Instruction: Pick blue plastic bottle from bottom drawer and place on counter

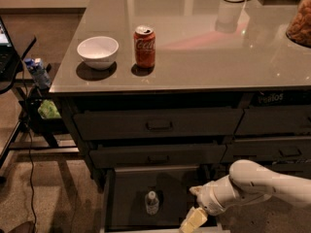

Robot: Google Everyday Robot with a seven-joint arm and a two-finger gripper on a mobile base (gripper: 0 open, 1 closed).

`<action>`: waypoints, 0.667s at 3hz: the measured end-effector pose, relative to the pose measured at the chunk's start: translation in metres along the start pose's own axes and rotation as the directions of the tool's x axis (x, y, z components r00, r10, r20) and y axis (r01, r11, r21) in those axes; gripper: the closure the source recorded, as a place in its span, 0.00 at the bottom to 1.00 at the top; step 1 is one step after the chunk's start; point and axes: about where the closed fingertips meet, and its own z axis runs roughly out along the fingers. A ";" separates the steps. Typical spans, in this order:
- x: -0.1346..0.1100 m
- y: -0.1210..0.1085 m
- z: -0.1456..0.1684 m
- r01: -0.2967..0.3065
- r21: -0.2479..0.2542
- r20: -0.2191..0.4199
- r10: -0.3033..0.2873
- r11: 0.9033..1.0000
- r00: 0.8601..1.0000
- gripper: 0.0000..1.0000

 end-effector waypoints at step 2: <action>0.002 -0.007 0.023 -0.016 -0.018 0.030 0.016 1.000 0.999 0.00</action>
Offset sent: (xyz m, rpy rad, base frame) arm 0.0111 0.0173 -0.0342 0.0604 -0.0002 -0.0370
